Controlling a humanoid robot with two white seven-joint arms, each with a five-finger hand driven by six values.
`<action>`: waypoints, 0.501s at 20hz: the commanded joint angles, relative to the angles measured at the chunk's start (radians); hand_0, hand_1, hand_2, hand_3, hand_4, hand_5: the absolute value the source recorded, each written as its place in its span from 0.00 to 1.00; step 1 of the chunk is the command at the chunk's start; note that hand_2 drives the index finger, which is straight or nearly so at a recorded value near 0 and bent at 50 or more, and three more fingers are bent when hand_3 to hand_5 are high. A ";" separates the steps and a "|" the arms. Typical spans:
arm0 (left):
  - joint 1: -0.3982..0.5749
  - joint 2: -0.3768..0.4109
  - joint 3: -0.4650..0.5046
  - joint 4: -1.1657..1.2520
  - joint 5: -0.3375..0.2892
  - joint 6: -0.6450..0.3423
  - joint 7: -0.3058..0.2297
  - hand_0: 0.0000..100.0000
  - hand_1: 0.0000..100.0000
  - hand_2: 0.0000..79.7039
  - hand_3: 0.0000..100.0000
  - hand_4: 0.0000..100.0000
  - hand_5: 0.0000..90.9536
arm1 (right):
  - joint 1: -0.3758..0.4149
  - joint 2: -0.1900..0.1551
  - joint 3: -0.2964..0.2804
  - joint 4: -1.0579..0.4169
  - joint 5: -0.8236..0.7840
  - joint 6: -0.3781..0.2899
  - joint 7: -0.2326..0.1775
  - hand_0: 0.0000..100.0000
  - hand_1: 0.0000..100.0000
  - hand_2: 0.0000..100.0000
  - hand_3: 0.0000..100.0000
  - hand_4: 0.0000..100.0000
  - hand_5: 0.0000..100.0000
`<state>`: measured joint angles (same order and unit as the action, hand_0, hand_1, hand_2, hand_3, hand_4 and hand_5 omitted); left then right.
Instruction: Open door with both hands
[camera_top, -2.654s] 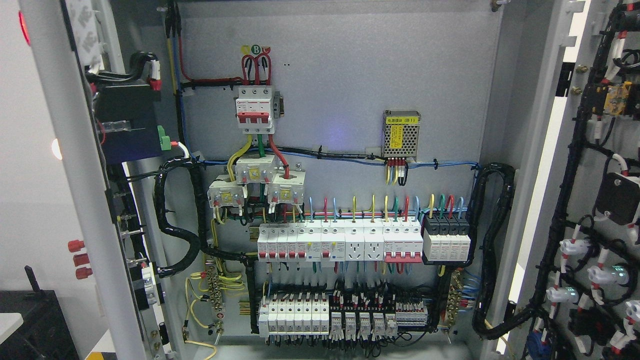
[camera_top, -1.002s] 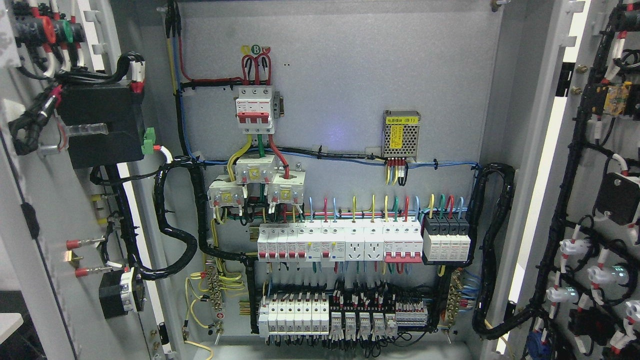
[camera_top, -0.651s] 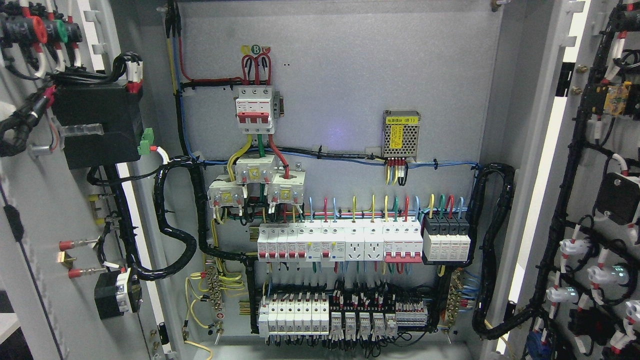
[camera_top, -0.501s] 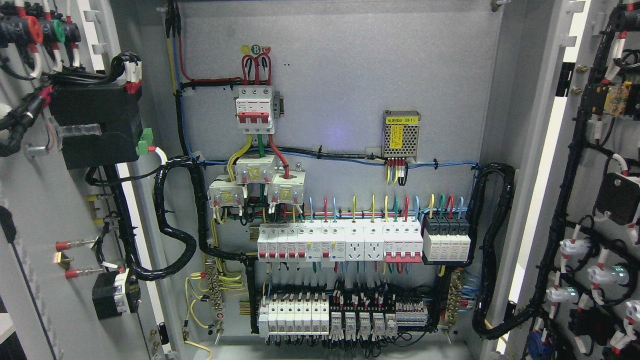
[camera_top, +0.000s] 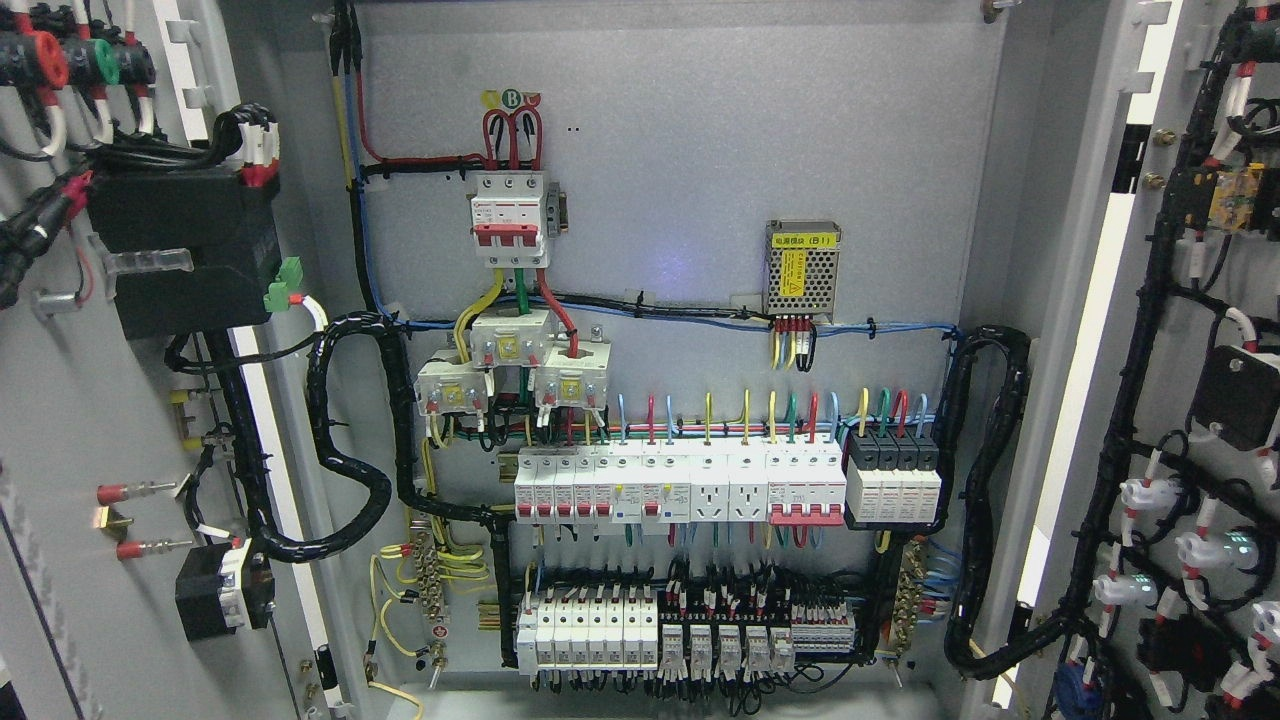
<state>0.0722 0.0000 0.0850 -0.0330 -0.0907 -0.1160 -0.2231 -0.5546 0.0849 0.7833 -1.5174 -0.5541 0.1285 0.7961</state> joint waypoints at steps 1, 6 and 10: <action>0.000 -0.034 -0.001 -0.019 0.000 -0.001 0.001 0.00 0.00 0.00 0.00 0.00 0.00 | 0.001 0.006 0.004 0.003 0.002 -0.001 -0.002 0.38 0.00 0.00 0.00 0.00 0.00; 0.000 -0.034 -0.001 -0.021 0.002 -0.004 0.001 0.00 0.00 0.00 0.00 0.00 0.00 | 0.007 -0.008 -0.036 0.026 0.006 -0.004 -0.002 0.38 0.00 0.00 0.00 0.00 0.00; 0.021 -0.040 -0.001 -0.097 0.000 -0.100 0.001 0.00 0.00 0.00 0.00 0.00 0.00 | 0.012 -0.011 -0.099 0.055 0.009 -0.010 -0.075 0.38 0.00 0.00 0.00 0.00 0.00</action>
<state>0.0750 -0.0046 0.0847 -0.0514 -0.0897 -0.1654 -0.2231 -0.5486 0.0819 0.7598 -1.5002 -0.5484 0.1206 0.7720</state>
